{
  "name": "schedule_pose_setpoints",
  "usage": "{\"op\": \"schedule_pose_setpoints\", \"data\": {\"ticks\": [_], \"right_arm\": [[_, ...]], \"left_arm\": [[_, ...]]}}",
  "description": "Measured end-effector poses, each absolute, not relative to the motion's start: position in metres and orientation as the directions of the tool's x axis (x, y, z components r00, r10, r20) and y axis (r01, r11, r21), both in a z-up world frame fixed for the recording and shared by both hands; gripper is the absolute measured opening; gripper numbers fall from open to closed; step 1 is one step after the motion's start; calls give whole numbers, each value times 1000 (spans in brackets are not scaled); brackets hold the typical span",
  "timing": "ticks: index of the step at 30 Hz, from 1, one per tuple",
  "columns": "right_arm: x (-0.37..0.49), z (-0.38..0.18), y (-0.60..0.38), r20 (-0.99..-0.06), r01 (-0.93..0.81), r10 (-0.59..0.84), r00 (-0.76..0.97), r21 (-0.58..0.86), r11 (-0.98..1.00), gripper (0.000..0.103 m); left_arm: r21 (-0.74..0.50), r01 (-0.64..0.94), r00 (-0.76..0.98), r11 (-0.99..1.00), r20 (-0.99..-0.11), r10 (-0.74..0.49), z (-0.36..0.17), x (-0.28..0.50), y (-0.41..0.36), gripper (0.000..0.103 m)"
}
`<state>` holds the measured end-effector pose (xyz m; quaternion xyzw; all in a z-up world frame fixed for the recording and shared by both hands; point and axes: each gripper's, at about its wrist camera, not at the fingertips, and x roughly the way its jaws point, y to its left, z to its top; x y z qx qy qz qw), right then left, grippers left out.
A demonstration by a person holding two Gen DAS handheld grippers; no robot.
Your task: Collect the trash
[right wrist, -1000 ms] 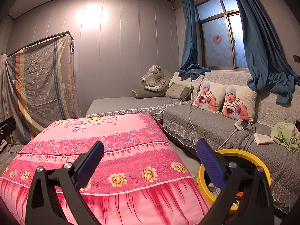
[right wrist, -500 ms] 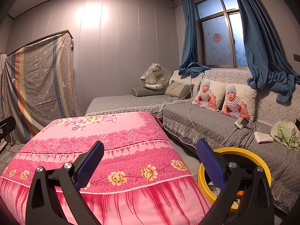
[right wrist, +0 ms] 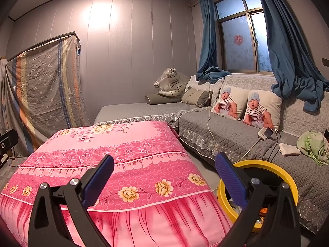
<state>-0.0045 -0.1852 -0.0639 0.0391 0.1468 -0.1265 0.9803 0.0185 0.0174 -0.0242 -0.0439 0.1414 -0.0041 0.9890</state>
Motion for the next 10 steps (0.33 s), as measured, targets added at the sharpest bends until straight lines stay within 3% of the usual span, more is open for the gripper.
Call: {"op": "schedule_pose_setpoints", "data": {"ticks": [10], "right_arm": [[-3,-65,-186,-305,261,-237,922,42,964,95]], "left_arm": [[-86,17,962,996,-270,-39,-22,16,15,95]]}}
